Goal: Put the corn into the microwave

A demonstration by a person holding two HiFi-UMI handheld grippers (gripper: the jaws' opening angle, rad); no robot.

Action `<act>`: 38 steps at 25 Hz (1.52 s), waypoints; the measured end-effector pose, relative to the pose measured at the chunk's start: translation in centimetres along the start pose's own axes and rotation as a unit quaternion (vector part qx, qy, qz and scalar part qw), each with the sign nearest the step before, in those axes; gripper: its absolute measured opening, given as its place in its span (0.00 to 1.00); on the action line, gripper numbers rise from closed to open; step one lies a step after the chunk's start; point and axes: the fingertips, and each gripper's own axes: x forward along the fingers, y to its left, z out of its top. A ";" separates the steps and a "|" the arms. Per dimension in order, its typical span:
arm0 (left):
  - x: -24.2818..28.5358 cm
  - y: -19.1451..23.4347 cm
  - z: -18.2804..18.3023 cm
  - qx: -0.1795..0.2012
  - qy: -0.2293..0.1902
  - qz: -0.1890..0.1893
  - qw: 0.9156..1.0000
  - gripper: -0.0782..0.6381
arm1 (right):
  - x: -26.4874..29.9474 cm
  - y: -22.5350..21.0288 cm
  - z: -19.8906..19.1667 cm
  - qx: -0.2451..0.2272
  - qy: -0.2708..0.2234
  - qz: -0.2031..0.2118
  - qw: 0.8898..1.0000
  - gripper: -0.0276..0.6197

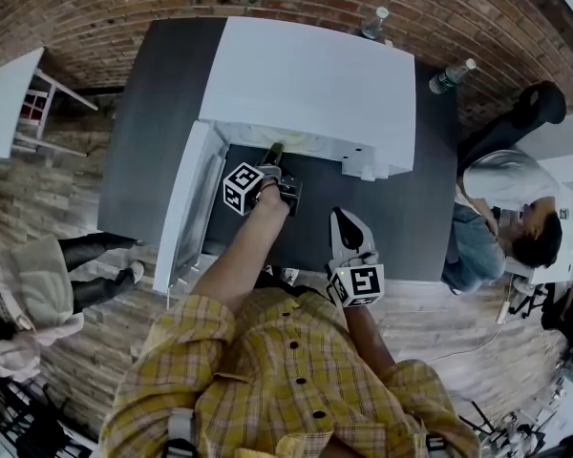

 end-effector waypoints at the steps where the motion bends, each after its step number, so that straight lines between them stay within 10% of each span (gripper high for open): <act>1: -0.3 -0.1 -0.2 0.003 0.002 -0.004 1.000 0.34 | -0.1 0.1 0.0 0.000 -0.001 0.000 1.000 0.05; 12: -5.3 -2.7 -1.5 0.051 0.039 -0.055 0.996 0.11 | -1.3 1.4 0.4 -0.001 -0.013 -0.001 1.000 0.05; 21: -11.2 -5.7 -4.3 0.127 0.097 -0.120 0.980 0.11 | -2.3 3.1 0.6 -0.003 -0.020 0.003 1.000 0.05; 29: -15.7 -6.5 -6.5 0.234 0.127 -0.156 0.951 0.11 | -3.7 3.8 1.3 0.007 -0.035 0.002 0.999 0.05; 38: -19.6 -7.8 -9.0 0.392 0.145 -0.197 0.887 0.10 | -5.0 4.4 1.5 0.019 -0.041 0.004 0.999 0.05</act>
